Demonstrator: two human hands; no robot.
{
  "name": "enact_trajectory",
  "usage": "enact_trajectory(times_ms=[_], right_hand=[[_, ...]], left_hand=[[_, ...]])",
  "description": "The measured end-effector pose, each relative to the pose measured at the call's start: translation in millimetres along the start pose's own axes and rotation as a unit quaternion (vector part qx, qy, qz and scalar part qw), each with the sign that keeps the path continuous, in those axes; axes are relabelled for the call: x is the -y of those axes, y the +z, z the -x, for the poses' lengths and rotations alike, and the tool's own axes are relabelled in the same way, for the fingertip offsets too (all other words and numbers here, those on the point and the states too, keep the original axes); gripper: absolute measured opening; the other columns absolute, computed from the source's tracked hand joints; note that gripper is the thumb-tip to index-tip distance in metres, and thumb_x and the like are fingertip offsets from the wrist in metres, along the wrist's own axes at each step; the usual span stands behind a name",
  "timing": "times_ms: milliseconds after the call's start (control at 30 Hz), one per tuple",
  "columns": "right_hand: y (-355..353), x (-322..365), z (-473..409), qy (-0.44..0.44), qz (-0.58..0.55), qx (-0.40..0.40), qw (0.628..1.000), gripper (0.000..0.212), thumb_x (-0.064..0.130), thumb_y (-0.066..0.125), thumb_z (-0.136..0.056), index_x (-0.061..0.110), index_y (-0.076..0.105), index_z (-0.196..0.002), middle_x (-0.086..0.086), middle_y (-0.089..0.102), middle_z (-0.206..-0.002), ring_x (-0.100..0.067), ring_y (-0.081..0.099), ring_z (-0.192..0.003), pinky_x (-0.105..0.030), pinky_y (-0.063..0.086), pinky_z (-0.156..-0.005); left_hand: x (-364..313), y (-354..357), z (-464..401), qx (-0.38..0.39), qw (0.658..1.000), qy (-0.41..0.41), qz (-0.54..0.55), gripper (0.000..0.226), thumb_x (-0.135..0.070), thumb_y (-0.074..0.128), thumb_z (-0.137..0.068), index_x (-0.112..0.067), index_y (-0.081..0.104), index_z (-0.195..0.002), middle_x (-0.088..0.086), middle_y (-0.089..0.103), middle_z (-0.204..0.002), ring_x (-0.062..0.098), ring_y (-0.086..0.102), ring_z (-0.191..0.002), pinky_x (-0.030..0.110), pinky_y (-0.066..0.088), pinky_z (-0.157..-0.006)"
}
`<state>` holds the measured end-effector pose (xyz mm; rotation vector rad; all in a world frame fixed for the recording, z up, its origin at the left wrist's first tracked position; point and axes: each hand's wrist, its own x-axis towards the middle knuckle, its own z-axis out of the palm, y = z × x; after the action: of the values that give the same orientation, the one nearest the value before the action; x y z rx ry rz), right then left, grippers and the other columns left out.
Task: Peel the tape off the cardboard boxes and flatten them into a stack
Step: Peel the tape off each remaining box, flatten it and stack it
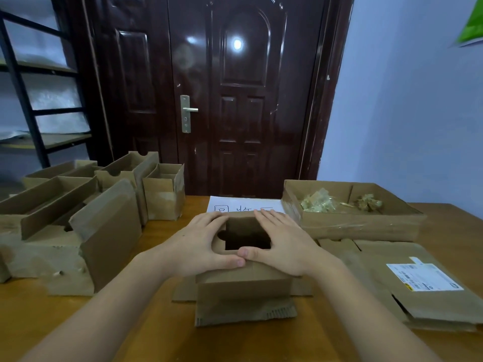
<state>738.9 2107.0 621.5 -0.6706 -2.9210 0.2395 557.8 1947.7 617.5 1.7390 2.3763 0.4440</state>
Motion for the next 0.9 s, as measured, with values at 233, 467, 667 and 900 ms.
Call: enact_trajectory(times_ms=[233, 467, 667, 900], right_hand=[[6.1, -6.6, -4.5, -0.016, 0.021, 0.009, 1.0, 0.119, 0.105, 0.009, -0.068, 0.034, 0.003, -0.163, 0.008, -0.005, -0.171, -0.013, -0.008, -0.156, -0.035, -0.009, -0.119], [3.5, -4.9, -3.6, -0.005, 0.02, 0.018, 1.0, 0.121, 0.107, 0.01, -0.065, 0.037, 0.004, -0.162, 0.008, -0.008, -0.17, -0.012, -0.011, -0.156, -0.041, -0.005, -0.125], [3.7, -4.6, -3.4, -0.008, 0.023, 0.016, 1.0, 0.118, 0.107, 0.01, -0.065, 0.038, 0.004, -0.162, 0.009, -0.007, -0.17, -0.013, -0.009, -0.156, -0.042, -0.005, -0.124], [3.8, -5.0, -2.9, -0.009, 0.021, 0.018, 1.0, 0.119, 0.107, 0.008, -0.064, 0.039, 0.003, -0.162, 0.009, -0.007, -0.17, -0.013, -0.009, -0.156, -0.042, -0.004, -0.125]], left_hand=[[-4.5, -2.8, 9.7, -0.059, 0.977, 0.163, -0.128, 0.076, -0.085, 0.013, -0.095, -0.043, 0.052, -0.144, -0.018, 0.041, -0.158, 0.003, 0.008, -0.155, 0.032, -0.02, -0.122], [-7.5, -15.1, 28.2, -0.138, 0.962, 0.158, -0.177, 0.075, -0.084, 0.014, -0.094, -0.036, 0.065, -0.119, -0.012, 0.064, -0.132, 0.005, 0.042, -0.14, 0.021, -0.021, -0.117], [3.9, -28.8, 44.4, -0.251, 0.947, 0.107, -0.167, 0.065, -0.078, 0.029, -0.095, -0.033, 0.068, -0.121, -0.005, 0.062, -0.141, -0.001, 0.029, -0.139, 0.027, -0.002, -0.12], [38.8, -10.4, 61.6, -0.261, 0.963, 0.03, -0.06, 0.037, -0.045, 0.043, -0.102, -0.036, 0.065, -0.131, -0.011, 0.066, -0.133, -0.004, 0.047, -0.128, 0.032, 0.023, -0.12]])
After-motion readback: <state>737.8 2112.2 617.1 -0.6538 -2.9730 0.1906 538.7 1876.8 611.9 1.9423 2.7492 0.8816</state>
